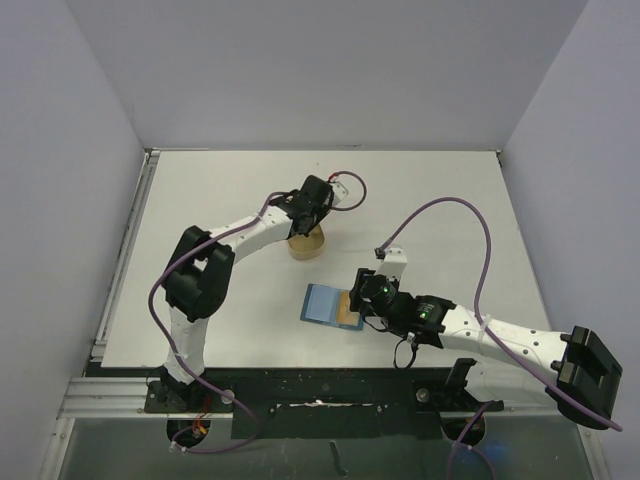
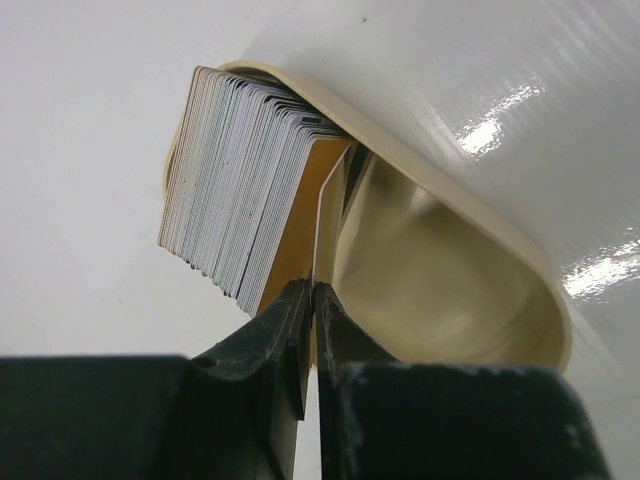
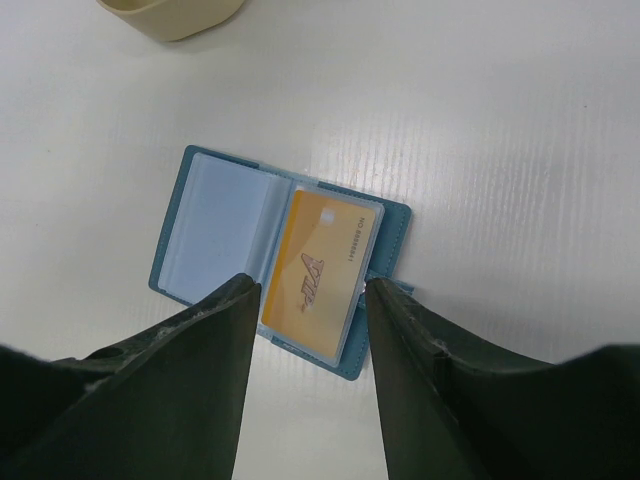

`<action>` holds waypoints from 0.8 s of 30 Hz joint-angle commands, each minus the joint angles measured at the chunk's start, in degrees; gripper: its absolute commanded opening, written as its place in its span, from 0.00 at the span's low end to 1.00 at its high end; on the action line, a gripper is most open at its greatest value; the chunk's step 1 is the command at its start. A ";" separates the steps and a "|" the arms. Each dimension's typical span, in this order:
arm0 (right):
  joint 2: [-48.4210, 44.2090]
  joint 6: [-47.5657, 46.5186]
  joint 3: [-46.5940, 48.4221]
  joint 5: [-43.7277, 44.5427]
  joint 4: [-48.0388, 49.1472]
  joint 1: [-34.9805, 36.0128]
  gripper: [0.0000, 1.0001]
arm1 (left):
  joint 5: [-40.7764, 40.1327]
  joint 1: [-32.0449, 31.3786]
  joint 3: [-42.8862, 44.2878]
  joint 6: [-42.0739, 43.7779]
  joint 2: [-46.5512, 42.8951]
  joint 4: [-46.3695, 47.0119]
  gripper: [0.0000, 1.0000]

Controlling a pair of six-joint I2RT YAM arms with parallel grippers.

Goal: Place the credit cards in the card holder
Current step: Pick up the credit card from the storage box.

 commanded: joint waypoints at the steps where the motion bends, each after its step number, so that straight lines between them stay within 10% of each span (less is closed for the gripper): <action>1: -1.40 -0.83 1.26 1.92 2.19 -0.33 0.48 | 1.01 -1.34 4.91 -3.00 -3.15 -1.69 0.00; 12: -5.77 -0.71 0.98 -1.15 3.25 -0.26 0.49 | 5.79 -2.23 3.98 -15.36 -10.34 -6.64 0.00; 24: -13.87 -2.90 1.08 -5.90 10.21 -1.08 0.52 | 26.74 0.31 -15.75 -33.09 -30.04 2.07 0.00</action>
